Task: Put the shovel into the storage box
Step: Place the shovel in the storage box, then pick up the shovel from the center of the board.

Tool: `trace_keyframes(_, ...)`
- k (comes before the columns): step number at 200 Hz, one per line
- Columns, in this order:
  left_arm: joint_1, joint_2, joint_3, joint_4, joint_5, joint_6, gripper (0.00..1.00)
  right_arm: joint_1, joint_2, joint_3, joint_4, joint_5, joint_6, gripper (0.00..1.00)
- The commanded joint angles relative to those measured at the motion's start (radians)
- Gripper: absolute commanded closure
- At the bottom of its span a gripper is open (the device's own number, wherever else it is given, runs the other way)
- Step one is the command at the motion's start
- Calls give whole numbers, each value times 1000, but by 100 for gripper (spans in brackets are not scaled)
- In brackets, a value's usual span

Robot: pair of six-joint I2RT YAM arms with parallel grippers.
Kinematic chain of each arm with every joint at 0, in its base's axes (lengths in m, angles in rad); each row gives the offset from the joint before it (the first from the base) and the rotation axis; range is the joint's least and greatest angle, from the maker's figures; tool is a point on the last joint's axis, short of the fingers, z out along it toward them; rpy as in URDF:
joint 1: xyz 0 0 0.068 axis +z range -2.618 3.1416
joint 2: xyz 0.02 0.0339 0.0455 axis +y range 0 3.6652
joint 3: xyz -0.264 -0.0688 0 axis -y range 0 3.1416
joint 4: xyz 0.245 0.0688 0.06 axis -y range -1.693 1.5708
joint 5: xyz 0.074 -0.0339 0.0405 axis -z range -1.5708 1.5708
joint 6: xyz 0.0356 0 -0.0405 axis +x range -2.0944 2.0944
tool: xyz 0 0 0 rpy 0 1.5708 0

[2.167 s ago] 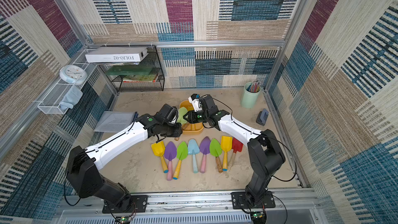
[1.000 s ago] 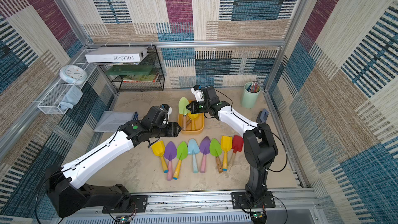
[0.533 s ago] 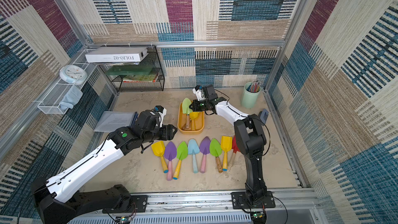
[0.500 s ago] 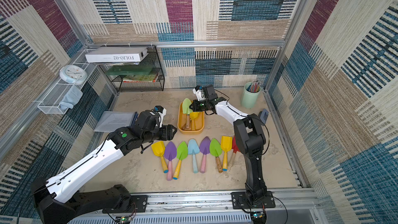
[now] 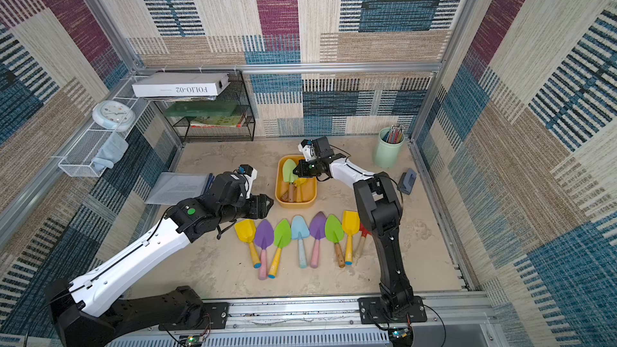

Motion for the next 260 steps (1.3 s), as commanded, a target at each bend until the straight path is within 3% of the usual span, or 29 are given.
trace_keyframes(1,1,8,-1,2,-16,9,27,0,20,15,25,-21,6,100)
trace_keyframes(62,1,21,-3,-8,-10,2,27,-4,74,33,15,-27,6,100)
trace_keyframes(125,1,40,3,-46,-8,-16,27,-6,65,5,6,-19,-7,73)
trace_keyframes(204,1,46,-13,-95,-32,-52,27,-8,24,-8,-33,13,-34,61)
trace_keyframes(260,1,38,-48,-174,-131,-143,27,-9,-24,-19,-82,64,-69,54)
